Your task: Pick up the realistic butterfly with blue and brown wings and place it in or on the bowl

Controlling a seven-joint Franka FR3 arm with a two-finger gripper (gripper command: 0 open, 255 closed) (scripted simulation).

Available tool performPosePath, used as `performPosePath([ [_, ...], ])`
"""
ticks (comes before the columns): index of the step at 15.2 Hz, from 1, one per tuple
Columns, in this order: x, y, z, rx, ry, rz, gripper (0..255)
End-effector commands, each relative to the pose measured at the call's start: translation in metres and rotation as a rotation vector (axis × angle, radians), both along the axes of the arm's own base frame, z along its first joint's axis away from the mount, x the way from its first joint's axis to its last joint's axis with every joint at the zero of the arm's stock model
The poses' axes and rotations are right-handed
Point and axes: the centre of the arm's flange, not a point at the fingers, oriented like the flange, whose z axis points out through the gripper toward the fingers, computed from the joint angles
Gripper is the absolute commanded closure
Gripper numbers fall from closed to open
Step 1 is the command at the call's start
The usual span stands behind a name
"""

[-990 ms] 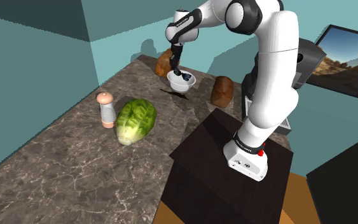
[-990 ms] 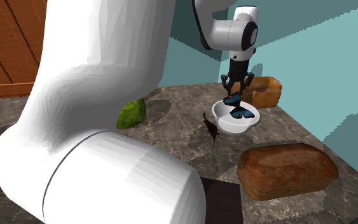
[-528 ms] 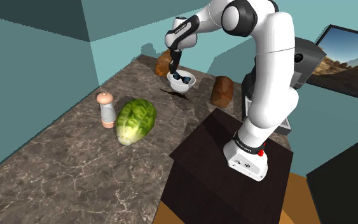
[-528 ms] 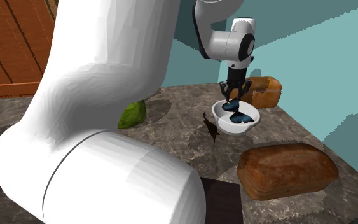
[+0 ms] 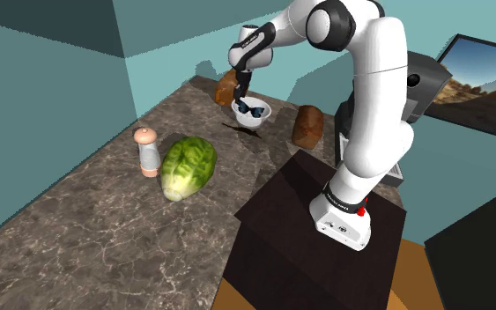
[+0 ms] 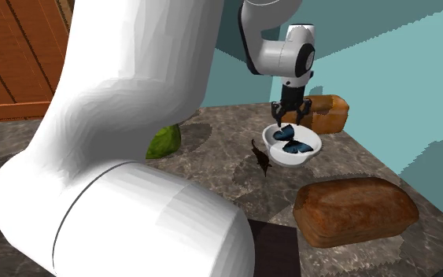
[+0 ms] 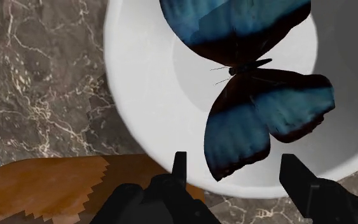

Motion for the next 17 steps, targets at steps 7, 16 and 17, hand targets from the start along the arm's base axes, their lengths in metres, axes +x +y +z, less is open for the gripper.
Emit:
performPosePath([
  [7, -0.002, 0.000, 0.025, -0.001, 0.002, -0.002, 0],
  [16, -0.002, 0.002, 0.049, -0.001, 0.002, -0.002, 0],
  [17, -0.002, 0.002, 0.049, -0.001, 0.002, -0.002, 0],
])
